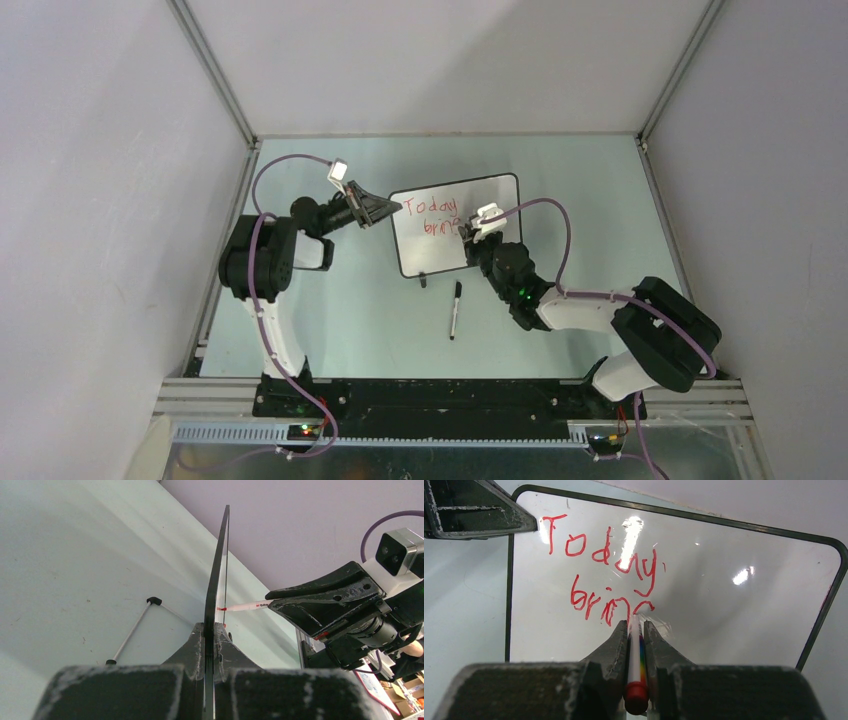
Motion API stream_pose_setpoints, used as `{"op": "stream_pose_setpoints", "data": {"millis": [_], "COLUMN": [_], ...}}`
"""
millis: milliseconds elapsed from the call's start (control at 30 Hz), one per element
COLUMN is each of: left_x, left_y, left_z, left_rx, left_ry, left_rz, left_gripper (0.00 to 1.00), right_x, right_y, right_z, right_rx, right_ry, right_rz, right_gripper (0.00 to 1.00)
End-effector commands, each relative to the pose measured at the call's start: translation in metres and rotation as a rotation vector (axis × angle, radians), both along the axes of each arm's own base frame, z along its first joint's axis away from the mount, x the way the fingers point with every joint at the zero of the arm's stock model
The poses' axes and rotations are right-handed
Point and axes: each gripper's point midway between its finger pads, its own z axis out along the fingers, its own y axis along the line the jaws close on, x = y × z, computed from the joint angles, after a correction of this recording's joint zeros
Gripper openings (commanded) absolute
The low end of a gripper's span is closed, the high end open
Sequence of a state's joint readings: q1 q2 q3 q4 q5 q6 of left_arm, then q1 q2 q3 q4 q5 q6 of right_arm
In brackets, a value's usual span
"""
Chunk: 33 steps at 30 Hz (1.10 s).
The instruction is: Write a sentence on the whiteboard
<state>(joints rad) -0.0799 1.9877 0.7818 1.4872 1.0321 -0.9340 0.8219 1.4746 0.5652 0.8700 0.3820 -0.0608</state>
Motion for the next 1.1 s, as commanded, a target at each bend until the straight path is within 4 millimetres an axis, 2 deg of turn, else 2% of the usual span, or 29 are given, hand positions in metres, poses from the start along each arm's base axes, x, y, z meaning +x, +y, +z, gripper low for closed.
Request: {"op": "stream_pose_setpoints", "data": {"millis": [0, 533, 1067], "left_x": [-0.001, -0.001, -0.001], "left_y": [0.002, 0.002, 0.002], "left_z": [0.011, 0.011, 0.011], "left_rx": [0.017, 0.018, 0.017], "left_ry": [-0.103, -0.102, -0.105], "left_rz": [-0.004, -0.004, -0.004], "left_gripper": [0.0, 0.0, 0.0], "right_x": [0.006, 0.012, 0.013], "right_y": [-0.009, -0.016, -0.012], "right_z": [0.012, 0.027, 0.035], "right_rx": [-0.009, 0.01, 0.033], "right_ry": [-0.02, -0.075, -0.096], "right_rz": [-0.06, -0.108, -0.078], "right_gripper": [0.0, 0.0, 0.0]}}
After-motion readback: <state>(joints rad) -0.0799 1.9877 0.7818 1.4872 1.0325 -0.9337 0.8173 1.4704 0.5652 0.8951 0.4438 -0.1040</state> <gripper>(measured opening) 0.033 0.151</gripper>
